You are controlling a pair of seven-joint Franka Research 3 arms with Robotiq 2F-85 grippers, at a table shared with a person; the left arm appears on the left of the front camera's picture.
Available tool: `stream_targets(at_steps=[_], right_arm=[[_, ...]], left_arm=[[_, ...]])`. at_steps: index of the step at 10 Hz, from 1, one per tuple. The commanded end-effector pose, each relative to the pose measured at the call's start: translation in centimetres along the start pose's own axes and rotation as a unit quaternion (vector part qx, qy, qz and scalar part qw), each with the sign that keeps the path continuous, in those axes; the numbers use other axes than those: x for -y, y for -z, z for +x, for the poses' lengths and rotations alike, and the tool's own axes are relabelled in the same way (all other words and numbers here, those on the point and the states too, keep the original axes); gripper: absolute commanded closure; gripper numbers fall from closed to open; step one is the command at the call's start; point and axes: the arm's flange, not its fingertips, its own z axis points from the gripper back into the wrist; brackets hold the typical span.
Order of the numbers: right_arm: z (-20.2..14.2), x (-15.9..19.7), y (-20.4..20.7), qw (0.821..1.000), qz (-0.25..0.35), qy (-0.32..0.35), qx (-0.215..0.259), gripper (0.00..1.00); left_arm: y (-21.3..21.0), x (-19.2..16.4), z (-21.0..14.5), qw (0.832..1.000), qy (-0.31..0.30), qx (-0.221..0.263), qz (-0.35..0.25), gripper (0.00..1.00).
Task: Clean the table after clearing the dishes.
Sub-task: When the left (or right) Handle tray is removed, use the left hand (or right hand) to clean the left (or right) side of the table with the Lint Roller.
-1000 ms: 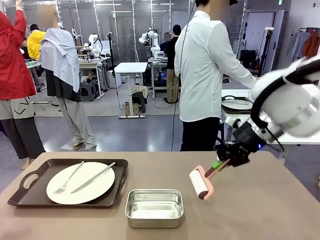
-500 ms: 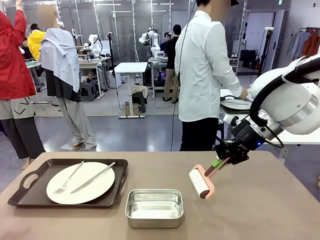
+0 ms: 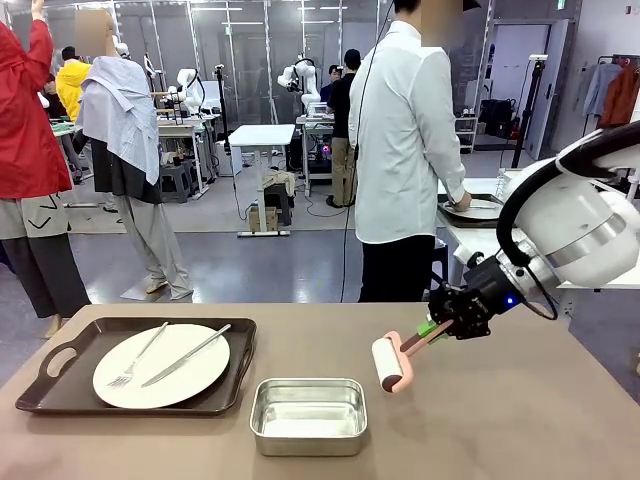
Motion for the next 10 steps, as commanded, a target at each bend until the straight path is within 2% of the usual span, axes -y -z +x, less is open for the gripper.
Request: stream_targets(at_steps=[1,3,4,6,8,10], right_arm=[[1.5,0.5,1.2,0.997,0.014,0.065,0.03,0.79],[2.1,2.0,2.4,0.995,0.022,0.088,0.047,0.79],[1.9,3.1,2.9,0.997,0.022,0.069,0.035,0.79],[1.4,7.2,2.6,0.997,-0.012,0.065,0.038,0.79],[0.6,11.7,0.0,0.996,-0.046,0.047,0.053,0.79],[-0.1,14.2,-3.5,0.994,-0.07,0.045,0.066,0.79]], left_arm=[[-0.3,0.1,-0.1,1.0,0.001,0.001,-0.008,0.0],[-0.3,0.1,-0.1,1.0,0.001,0.001,-0.008,0.0],[-0.3,0.1,-0.1,1.0,0.001,0.001,-0.008,0.0],[-0.3,0.1,-0.1,1.0,0.001,0.001,-0.008,0.0],[-0.3,0.1,-0.1,1.0,0.001,0.001,-0.008,0.0],[-0.3,0.1,-0.1,1.0,0.001,0.001,-0.008,0.0]])
